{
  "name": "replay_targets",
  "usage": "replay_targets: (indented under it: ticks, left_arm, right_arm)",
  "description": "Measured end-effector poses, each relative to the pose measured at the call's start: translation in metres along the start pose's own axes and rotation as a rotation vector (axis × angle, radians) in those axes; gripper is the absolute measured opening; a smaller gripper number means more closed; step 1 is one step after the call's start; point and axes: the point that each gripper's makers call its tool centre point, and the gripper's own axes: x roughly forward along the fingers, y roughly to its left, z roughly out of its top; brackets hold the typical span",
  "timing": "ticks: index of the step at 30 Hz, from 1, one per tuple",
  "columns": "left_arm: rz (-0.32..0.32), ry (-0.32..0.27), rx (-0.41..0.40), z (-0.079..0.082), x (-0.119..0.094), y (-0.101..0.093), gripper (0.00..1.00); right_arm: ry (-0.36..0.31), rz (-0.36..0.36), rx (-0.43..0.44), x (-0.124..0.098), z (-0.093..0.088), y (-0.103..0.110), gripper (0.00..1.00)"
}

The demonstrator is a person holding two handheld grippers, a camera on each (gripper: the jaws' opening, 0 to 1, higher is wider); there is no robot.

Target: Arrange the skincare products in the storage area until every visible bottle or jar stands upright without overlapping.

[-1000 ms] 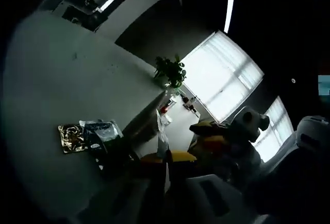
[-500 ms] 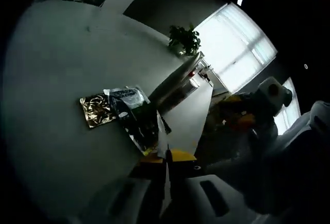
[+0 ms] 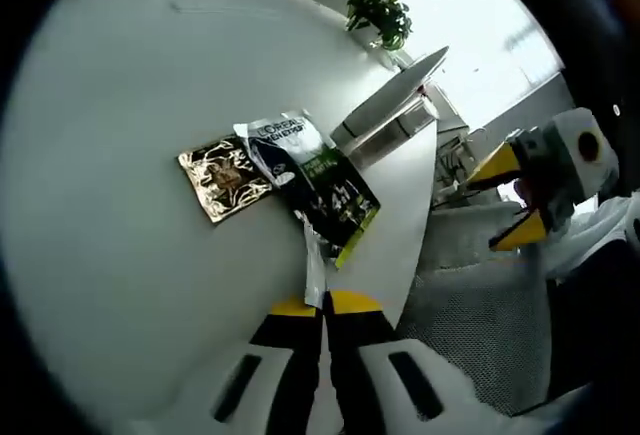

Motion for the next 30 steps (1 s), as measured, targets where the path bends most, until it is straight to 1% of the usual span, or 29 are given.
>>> replay_targets:
  ticks: [1,3,4,6,7,9,10,11,12,13,16,18,19,21,22,24,26,29,30]
  left_arm:
    - [0.003,0.008,0.002,0.0,0.001,0.001,0.0]
    - [0.002,0.015,0.0,0.005,0.0,0.011,0.0]
    - [-0.008,0.015,-0.008,0.005,0.001,0.009,0.0]
    - [-0.015,0.015,-0.014,0.007,0.003,0.01,0.0]
    - [-0.011,0.028,-0.019,0.006,0.004,0.012,0.0]
    - [-0.005,0.043,-0.025,0.005,0.005,0.014,0.0]
    - [0.0,0.052,-0.029,0.004,0.007,0.015,0.0]
    - [0.0,0.056,-0.031,0.004,0.007,0.016,0.0]
    - [0.009,0.065,-0.032,0.005,0.008,0.018,0.0]
    - [0.016,0.071,-0.033,0.005,0.008,0.019,0.0]
    - [0.029,0.085,-0.025,0.006,0.012,0.017,0.0]
    - [0.03,0.088,-0.029,0.006,0.014,0.017,0.0]
    - [0.033,0.095,-0.027,0.006,0.016,0.017,0.0]
    - [0.056,0.108,-0.007,0.005,0.018,0.02,0.0]
    - [0.062,0.116,-0.003,0.005,0.019,0.021,0.0]
    - [0.068,0.128,0.002,0.004,0.021,0.021,0.0]
    - [0.073,0.138,0.009,0.003,0.023,0.021,0.0]
    - [0.064,0.142,0.007,0.003,0.026,0.019,0.0]
    - [0.063,0.146,0.011,0.006,0.026,0.023,0.0]
  right_arm:
    - [0.005,0.006,-0.003,0.006,-0.001,0.0,0.12]
    - [0.024,0.014,-0.01,0.014,-0.005,0.0,0.11]
    - [0.033,0.013,-0.018,0.022,-0.008,-0.002,0.11]
    - [0.041,0.01,-0.027,0.029,-0.012,-0.004,0.1]
    - [0.07,0.003,-0.033,0.039,-0.02,-0.007,0.1]
    - [0.091,-0.003,-0.051,0.048,-0.027,-0.01,0.1]
    - [0.115,-0.007,-0.055,0.053,-0.033,-0.013,0.1]
    - [0.122,-0.007,-0.058,0.054,-0.035,-0.013,0.1]
    - [0.135,-0.009,-0.075,0.06,-0.04,-0.015,0.09]
    - [0.136,-0.009,-0.084,0.062,-0.041,-0.016,0.09]
    - [0.107,-0.032,-0.111,0.072,-0.044,-0.027,0.08]
    - [0.113,-0.034,-0.107,0.076,-0.05,-0.031,0.06]
    - [0.124,-0.034,-0.09,0.078,-0.055,-0.033,0.06]
    - [0.133,-0.012,-0.071,0.083,-0.063,-0.032,0.08]
    - [0.146,-0.016,-0.069,0.084,-0.068,-0.033,0.08]
    - [0.16,-0.023,-0.096,0.086,-0.075,-0.035,0.09]
    - [0.159,-0.025,-0.096,0.087,-0.076,-0.035,0.09]
    - [0.139,-0.024,-0.108,0.088,-0.072,-0.034,0.09]
    - [0.132,-0.022,-0.11,0.089,-0.07,-0.033,0.09]
